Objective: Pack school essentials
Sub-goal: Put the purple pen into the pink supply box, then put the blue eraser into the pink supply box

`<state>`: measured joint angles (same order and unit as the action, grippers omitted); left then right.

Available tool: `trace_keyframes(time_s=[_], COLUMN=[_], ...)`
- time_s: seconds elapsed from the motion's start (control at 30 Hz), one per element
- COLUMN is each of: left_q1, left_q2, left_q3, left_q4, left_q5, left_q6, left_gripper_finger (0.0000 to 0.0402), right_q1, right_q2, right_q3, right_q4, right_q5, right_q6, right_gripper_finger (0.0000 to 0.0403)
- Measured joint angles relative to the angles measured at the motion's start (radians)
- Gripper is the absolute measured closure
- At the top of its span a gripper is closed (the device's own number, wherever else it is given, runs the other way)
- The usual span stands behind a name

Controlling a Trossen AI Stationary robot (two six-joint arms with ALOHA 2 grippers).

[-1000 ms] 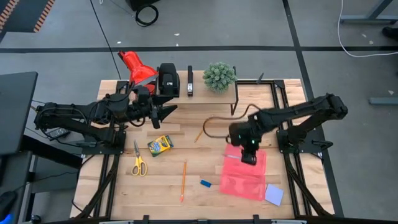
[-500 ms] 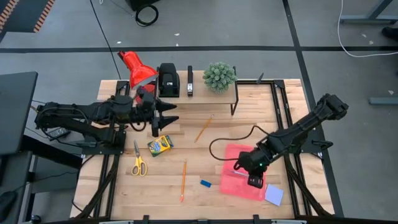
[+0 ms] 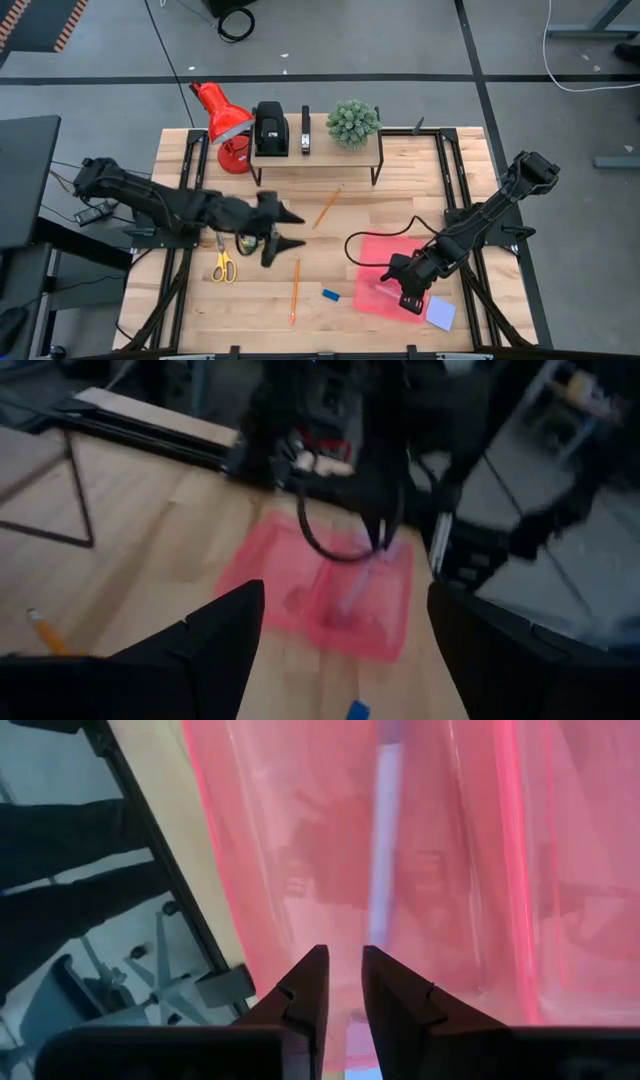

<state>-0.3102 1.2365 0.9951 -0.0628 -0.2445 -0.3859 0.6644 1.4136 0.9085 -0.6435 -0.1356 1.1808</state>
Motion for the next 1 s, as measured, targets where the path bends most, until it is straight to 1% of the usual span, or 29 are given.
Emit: trace_keyframes(time_s=[0.07,0.23,0.37,0.4,0.47,0.57,0.7,0.8,0.87,1.0], left_q1=[-0.022,-0.066,-0.095,-0.101,-0.112,-0.124,-0.125,-0.115,-0.099,-0.068], left_q2=[0.032,0.102,0.155,0.168,0.203,0.267,0.373,0.439,0.477,0.536], left_q3=[0.0,0.0,0.0,0.004,0.036,0.121,0.263,0.343,0.375,0.385], left_q4=[0.031,0.101,0.208,0.212,0.182,0.098,-0.06,-0.152,-0.193,-0.231], left_q5=[-0.007,-0.077,-0.085,-0.084,-0.075,-0.042,-0.02,-0.007,0.048,0.165], left_q6=[0.003,-0.076,-0.066,-0.065,-0.028,0.08,0.231,0.319,0.333,0.295], left_gripper_finger=[0.0111,0.0111,0.0111,0.0111,0.0111,0.0111,0.0111,0.0111,0.0111,0.0111], right_q1=[0.007,0.014,0.02,0.02,0.02,0.02,0.02,0.035,0.058,0.126], right_q2=[0.0,0.0,0.0,0.0,0.0,0.0,0.0,0.0,0.0,0.0], right_q3=[0.0,0.002,0.024,0.03,0.042,0.065,0.094,0.117,0.136,0.191], right_q4=[0.0,-0.001,0.0,0.0,-0.001,-0.004,-0.005,-0.007,-0.01,-0.073], right_q5=[0.008,0.01,0.009,0.009,0.009,0.008,0.005,0.004,0.003,0.03], right_q6=[0.021,0.072,0.076,0.076,0.075,0.073,0.072,0.09,0.108,0.165], right_gripper_finger=[0.0321,0.0287,0.026,0.0254,0.0246,0.024,0.0241,0.0244,0.0244,0.0245])
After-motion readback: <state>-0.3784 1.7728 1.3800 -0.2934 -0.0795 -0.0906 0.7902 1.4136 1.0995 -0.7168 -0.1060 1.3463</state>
